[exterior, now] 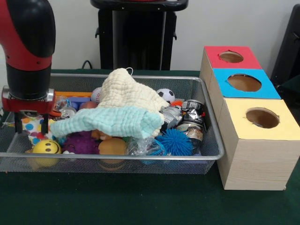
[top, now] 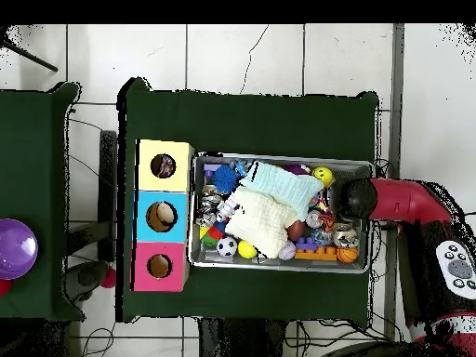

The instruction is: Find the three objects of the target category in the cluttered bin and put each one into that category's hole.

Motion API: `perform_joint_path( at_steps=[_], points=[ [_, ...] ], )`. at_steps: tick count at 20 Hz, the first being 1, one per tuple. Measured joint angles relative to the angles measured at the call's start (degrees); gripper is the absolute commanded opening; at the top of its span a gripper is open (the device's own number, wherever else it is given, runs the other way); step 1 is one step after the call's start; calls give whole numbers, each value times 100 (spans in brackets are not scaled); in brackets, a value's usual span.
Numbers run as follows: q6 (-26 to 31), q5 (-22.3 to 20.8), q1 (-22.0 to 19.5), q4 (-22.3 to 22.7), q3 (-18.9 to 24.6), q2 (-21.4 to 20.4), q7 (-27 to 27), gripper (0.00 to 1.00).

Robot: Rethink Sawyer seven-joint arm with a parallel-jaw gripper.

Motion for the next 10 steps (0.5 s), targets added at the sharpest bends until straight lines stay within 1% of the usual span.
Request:
perform_joint_path(
  at_steps=[6,10],
  points=[
    [-547,-11,-19,-2,1,210,0,100],
    [-693,15,-99,-1,23,397,0,100]
  ],
)
